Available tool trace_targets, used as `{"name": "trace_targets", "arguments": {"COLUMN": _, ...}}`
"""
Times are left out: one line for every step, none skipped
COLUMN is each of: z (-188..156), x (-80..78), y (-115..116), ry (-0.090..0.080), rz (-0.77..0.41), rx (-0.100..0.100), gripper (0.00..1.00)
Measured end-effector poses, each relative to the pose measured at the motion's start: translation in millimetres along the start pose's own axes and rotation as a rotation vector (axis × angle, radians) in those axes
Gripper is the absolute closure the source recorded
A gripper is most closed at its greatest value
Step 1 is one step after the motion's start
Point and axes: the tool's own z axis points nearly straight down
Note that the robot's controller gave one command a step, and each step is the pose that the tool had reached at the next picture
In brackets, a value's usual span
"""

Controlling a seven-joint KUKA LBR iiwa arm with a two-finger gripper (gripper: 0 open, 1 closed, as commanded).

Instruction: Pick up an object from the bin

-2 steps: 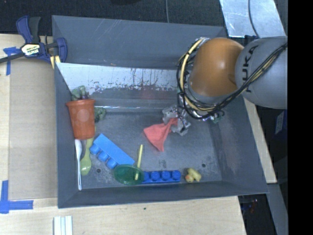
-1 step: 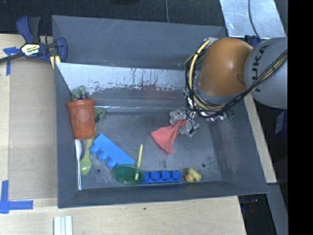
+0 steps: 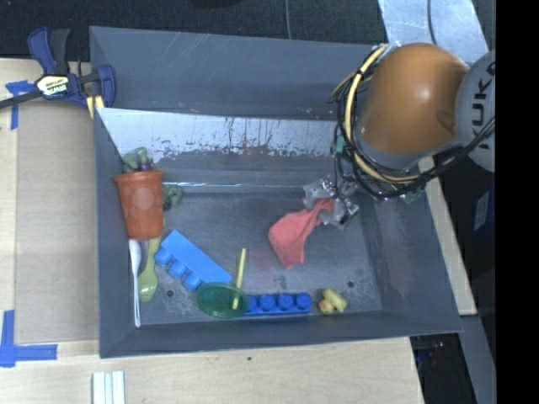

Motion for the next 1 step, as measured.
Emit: {"name": "trace_targets", "arguments": {"z": 26.1, "x": -6.3, "y": -14.2, "ry": -0.006, "rz": -0.305, "rx": 0.006, "gripper": 1.00}}
